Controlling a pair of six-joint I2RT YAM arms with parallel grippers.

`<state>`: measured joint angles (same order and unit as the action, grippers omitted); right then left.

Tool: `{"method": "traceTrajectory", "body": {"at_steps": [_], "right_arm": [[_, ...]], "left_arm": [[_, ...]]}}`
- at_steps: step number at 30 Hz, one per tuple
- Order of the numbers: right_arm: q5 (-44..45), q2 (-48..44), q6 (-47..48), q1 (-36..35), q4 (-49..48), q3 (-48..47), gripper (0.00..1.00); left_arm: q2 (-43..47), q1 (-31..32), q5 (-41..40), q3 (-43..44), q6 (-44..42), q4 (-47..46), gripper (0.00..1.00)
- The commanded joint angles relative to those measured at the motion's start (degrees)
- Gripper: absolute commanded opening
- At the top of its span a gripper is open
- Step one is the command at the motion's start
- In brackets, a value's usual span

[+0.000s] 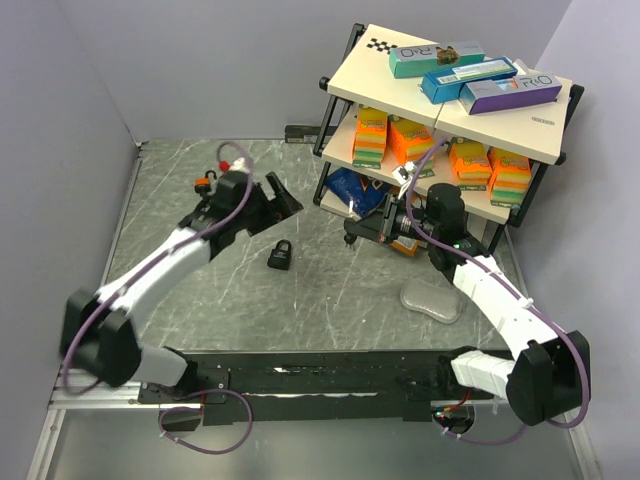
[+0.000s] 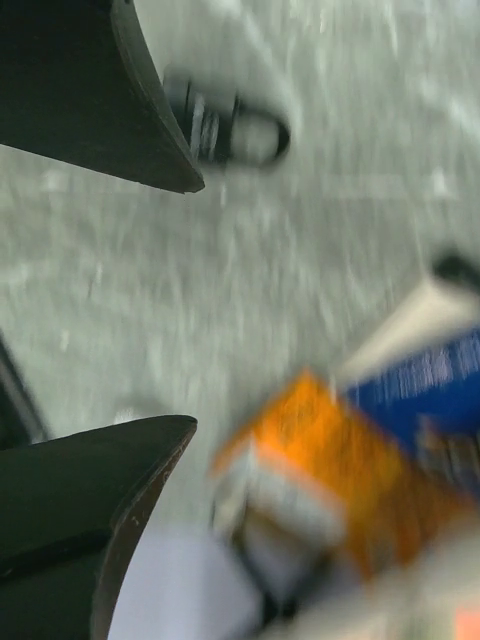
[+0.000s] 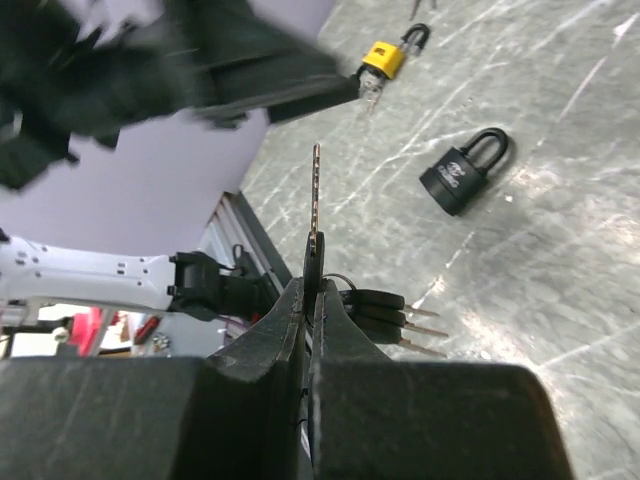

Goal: Unlock with the key

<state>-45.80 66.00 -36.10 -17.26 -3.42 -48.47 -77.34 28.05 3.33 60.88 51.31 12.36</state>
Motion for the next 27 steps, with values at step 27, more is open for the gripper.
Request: {"method": "traceTrajectory", "body": {"at_steps": [27], "right_arm": [[1.2, -1.8, 3.0, 0.1, 1.9, -0.6, 0.0]], "left_arm": [[-32.4, 4.4, -13.1, 18.0, -25.3, 25.4, 0.99]]}}
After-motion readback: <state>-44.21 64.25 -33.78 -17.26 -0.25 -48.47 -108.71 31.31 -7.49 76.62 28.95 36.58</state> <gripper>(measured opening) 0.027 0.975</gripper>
